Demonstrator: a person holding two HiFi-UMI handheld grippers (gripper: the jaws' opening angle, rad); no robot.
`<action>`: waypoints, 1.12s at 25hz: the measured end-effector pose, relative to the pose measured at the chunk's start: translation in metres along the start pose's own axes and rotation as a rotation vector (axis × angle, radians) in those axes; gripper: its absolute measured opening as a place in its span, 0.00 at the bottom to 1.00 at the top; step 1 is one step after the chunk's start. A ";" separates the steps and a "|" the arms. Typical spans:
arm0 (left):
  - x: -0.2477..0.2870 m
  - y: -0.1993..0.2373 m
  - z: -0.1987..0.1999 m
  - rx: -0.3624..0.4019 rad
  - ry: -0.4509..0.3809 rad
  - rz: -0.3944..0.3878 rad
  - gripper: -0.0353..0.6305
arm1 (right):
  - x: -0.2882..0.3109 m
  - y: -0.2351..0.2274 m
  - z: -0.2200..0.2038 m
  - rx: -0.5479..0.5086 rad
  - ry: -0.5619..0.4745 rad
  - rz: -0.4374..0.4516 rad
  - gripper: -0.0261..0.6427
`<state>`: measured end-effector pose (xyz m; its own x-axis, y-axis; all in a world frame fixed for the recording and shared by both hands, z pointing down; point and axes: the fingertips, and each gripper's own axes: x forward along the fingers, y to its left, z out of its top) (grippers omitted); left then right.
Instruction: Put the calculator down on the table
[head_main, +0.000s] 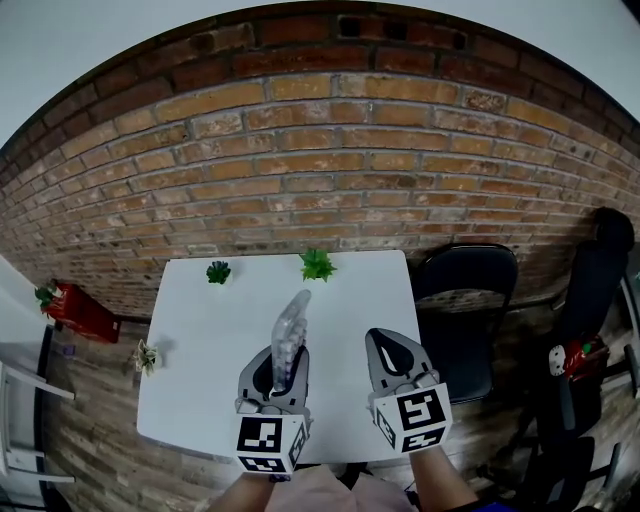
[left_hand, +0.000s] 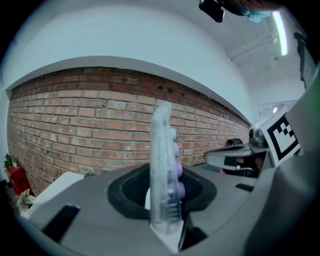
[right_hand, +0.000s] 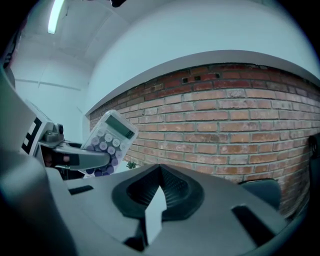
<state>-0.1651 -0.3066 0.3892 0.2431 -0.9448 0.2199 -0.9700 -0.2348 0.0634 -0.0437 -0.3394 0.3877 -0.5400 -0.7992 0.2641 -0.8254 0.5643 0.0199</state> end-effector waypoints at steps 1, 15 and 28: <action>0.004 0.001 -0.006 -0.007 0.015 -0.005 0.26 | 0.002 -0.002 -0.002 0.004 0.006 -0.004 0.04; 0.049 0.000 -0.105 -0.117 0.242 -0.071 0.26 | 0.011 -0.033 -0.052 0.058 0.127 -0.065 0.04; 0.067 -0.002 -0.202 -0.300 0.488 -0.129 0.26 | 0.021 -0.043 -0.076 0.084 0.182 -0.095 0.04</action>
<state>-0.1456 -0.3232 0.6004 0.4039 -0.6813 0.6105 -0.9047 -0.1988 0.3768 -0.0067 -0.3650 0.4655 -0.4263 -0.7930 0.4351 -0.8862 0.4626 -0.0253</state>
